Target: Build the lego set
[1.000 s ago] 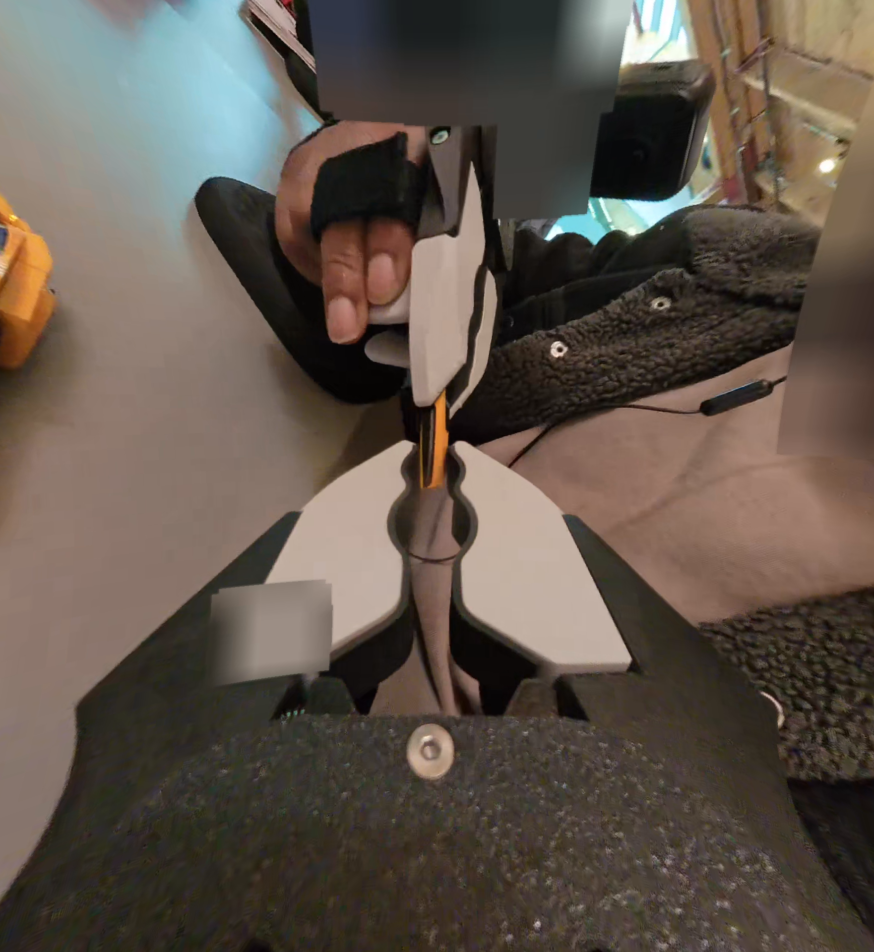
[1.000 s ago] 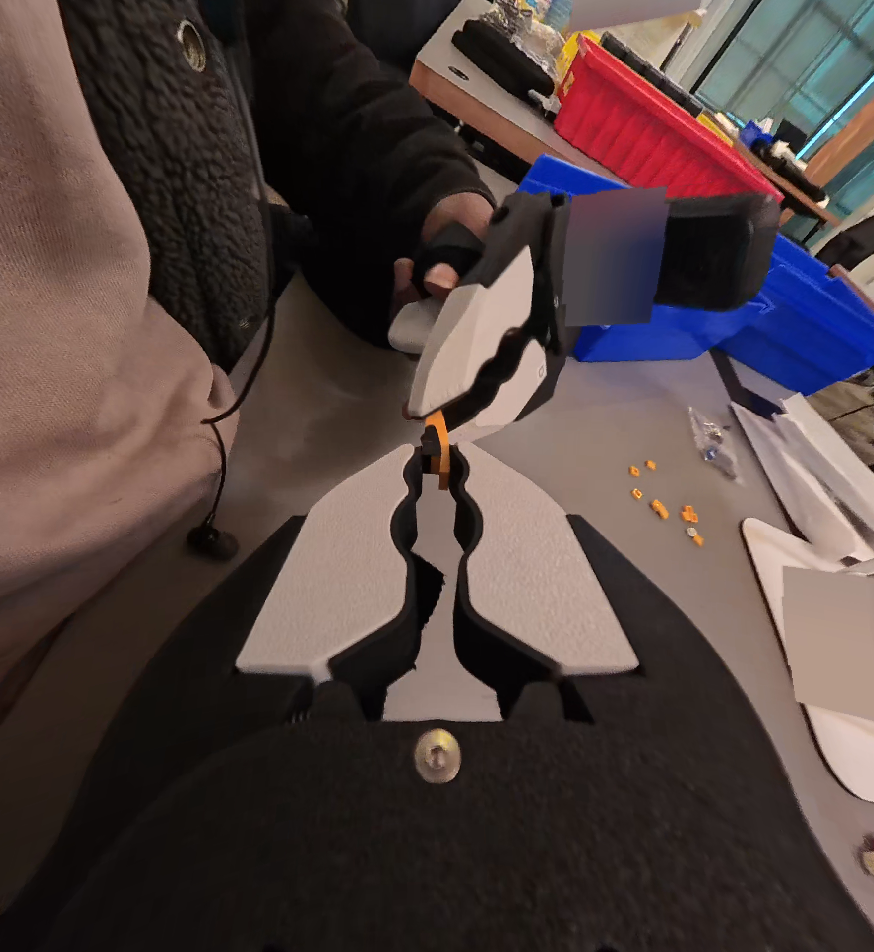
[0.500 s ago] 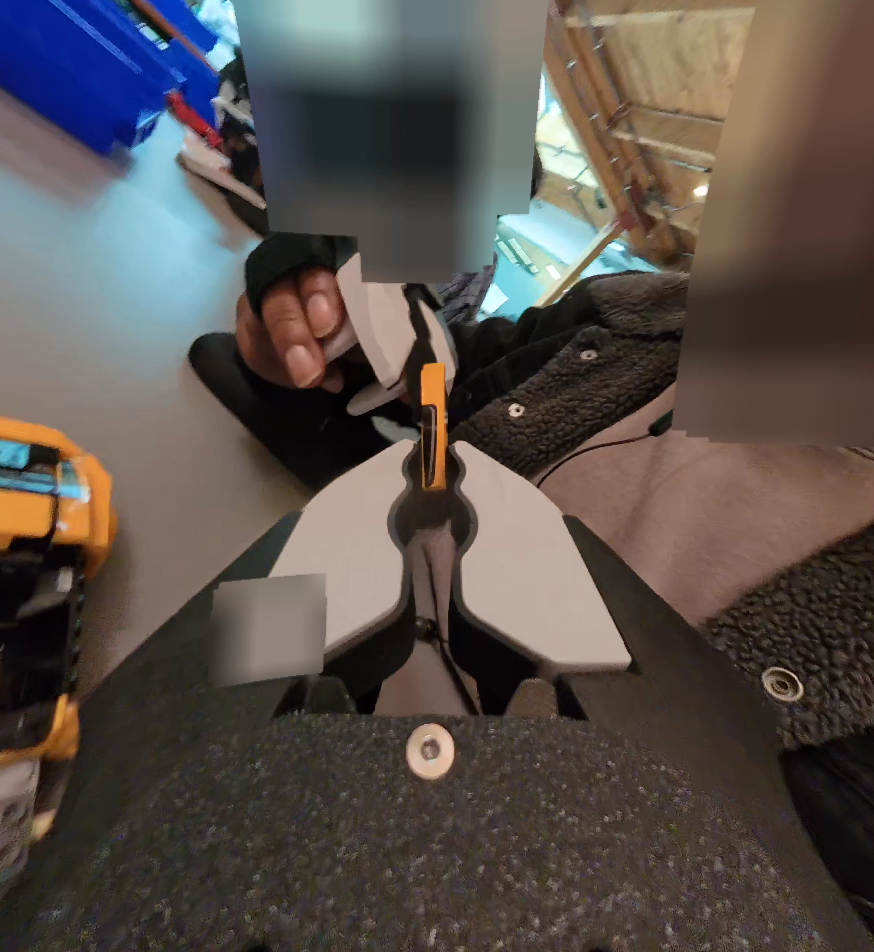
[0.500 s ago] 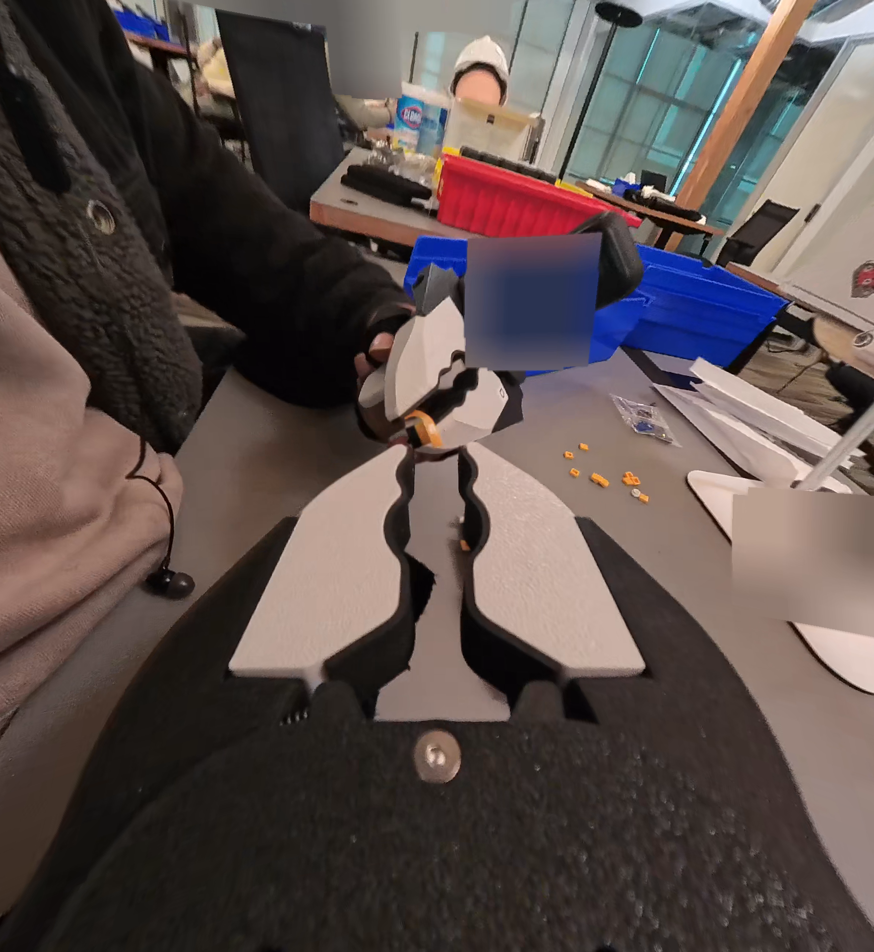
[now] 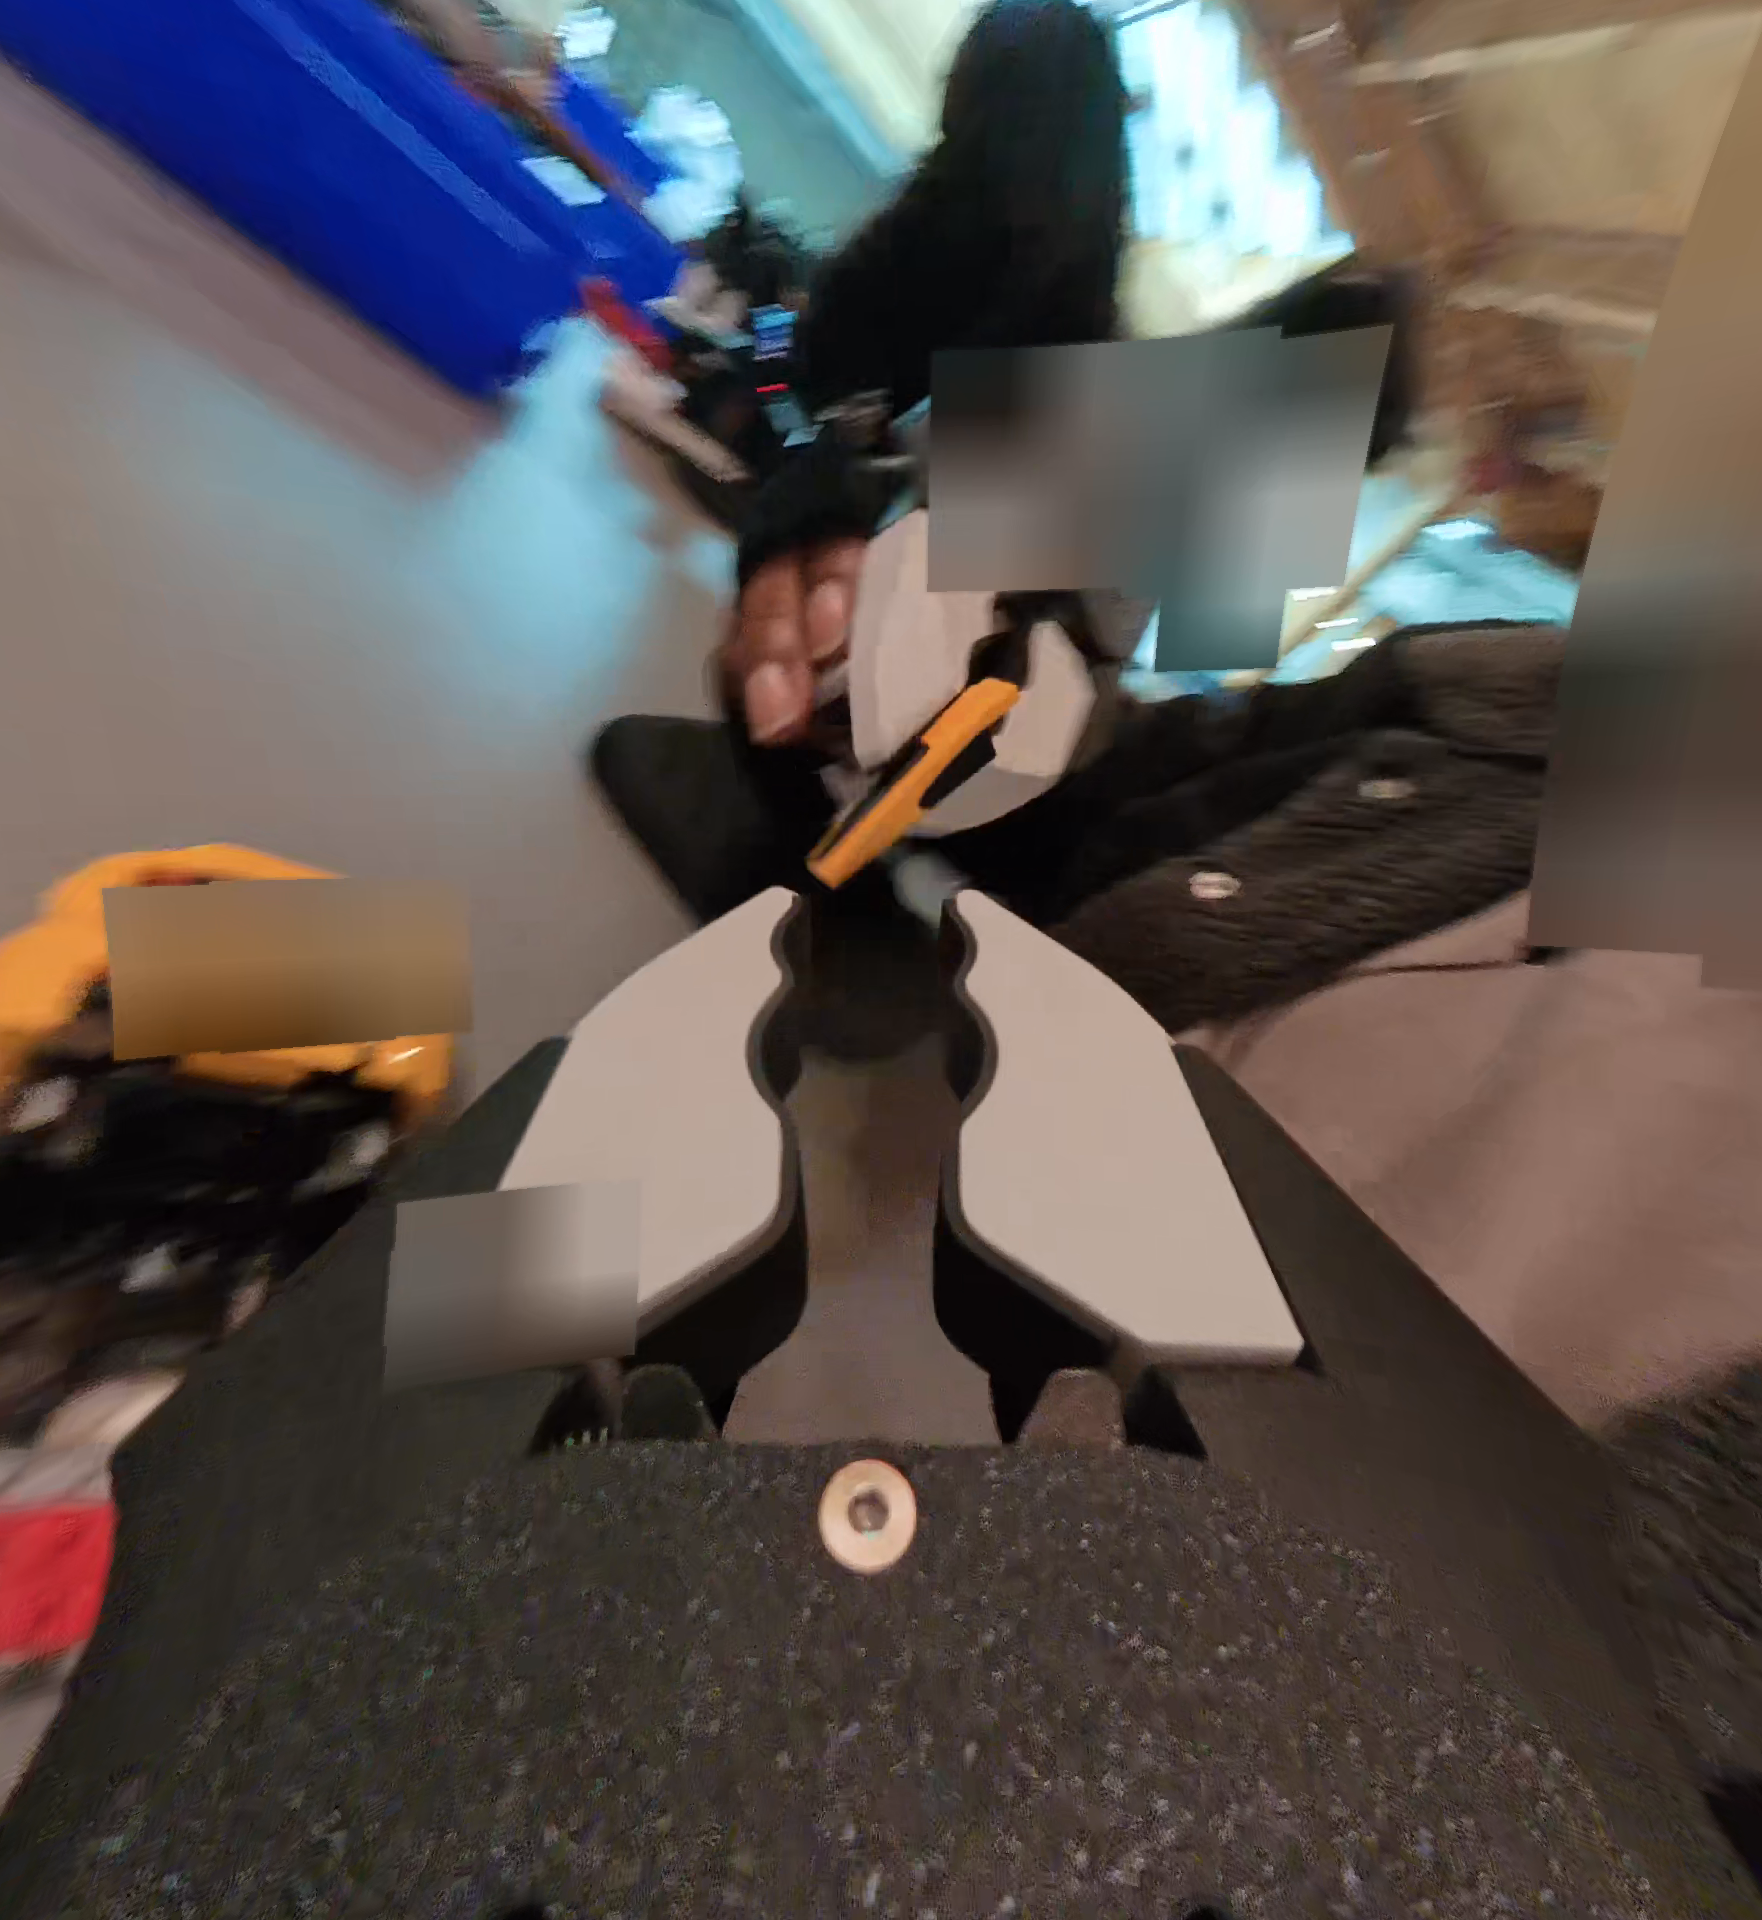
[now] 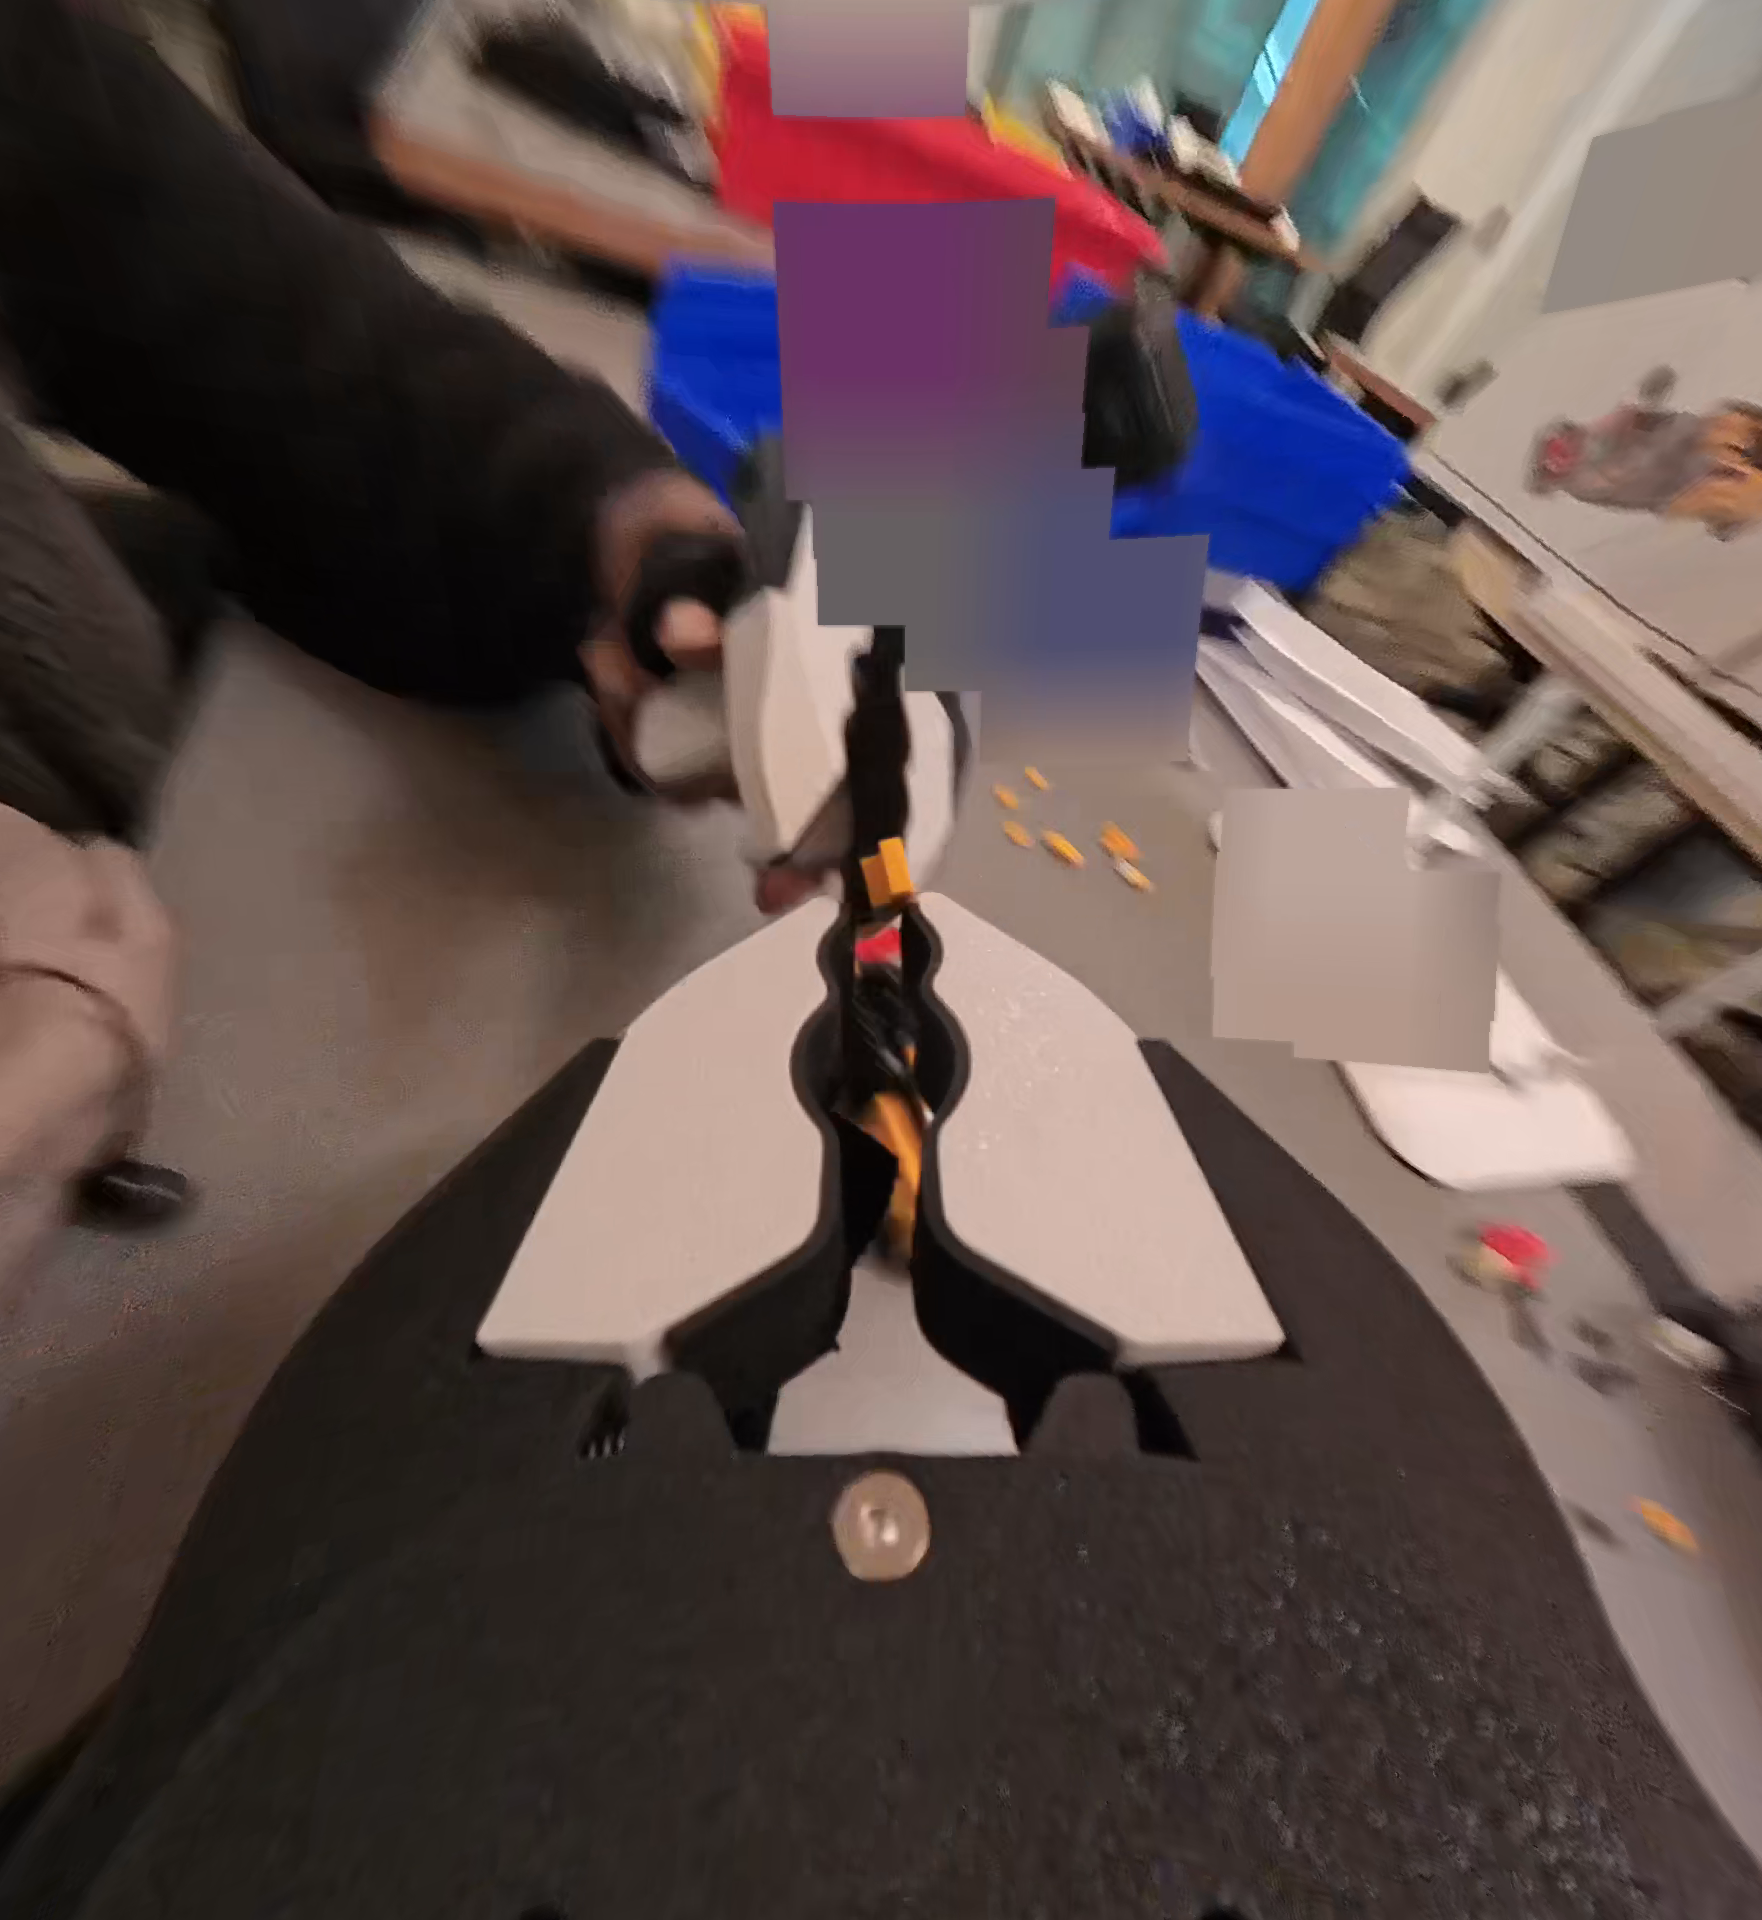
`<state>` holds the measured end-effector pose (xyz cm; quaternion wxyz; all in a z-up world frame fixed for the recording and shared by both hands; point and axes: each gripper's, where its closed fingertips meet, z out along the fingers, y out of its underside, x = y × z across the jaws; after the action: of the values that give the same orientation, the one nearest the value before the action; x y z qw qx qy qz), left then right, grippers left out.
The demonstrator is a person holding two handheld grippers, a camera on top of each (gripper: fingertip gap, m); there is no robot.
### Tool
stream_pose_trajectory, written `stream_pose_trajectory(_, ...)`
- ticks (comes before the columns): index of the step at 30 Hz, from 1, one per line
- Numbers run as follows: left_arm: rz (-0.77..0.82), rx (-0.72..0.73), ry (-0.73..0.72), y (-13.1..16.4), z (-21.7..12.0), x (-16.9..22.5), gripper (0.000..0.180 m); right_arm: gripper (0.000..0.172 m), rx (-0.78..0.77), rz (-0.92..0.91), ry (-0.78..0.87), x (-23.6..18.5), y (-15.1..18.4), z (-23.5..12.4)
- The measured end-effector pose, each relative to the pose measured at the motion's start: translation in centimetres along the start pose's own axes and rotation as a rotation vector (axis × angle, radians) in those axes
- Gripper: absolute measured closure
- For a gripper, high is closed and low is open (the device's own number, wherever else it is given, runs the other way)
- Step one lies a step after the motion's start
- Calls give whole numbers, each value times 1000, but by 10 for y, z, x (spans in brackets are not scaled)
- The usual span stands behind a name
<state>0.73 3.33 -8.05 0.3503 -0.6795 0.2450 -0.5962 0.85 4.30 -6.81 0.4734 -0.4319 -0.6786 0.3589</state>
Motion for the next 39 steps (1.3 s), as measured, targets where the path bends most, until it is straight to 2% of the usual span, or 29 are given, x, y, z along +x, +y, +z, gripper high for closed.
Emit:
stream_pose_trajectory(3, 50, -9, -218, -5, 0, -13, 151, 163, -214, -161, 150, 15, 22, 5)
stream_pose_trajectory(9, 64, 8, -481, -5, 5, -32, 147, 164, -389, -381, 308, 19, 40, 24)
stream_pose_trajectory(13, 84, 32, -546, -3, 4, -35, 148, 163, -450, -506, 370, 17, 41, 28)
stream_pose_trajectory(17, 89, 44, -539, 1, 5, -33, 153, 163, -465, -582, 407, 12, 39, 27)
stream_pose_trajectory(19, 114, 27, -510, 5, 6, -29, 158, 163, -453, -569, 390, 7, 40, 25)
stream_pose_trajectory(21, 131, 17, -466, 8, 2, -26, 172, 163, -409, -540, 352, 2, 40, 23)
stream_pose_trajectory(25, 184, -44, -354, 20, -3, -15, 172, 162, -313, -388, 206, -15, 39, 18)
stream_pose_trajectory(29, 360, -125, -396, 23, -12, -19, 172, 161, -227, -173, 44, -20, 41, 13)
stream_pose_trajectory(34, 586, -202, -422, 12, -19, -31, 172, 156, -184, 4, -123, -1, 42, 11)
stream_pose_trajectory(39, 696, -239, -415, -12, -17, -48, 173, 153, -201, 20, -187, 23, 48, 28)
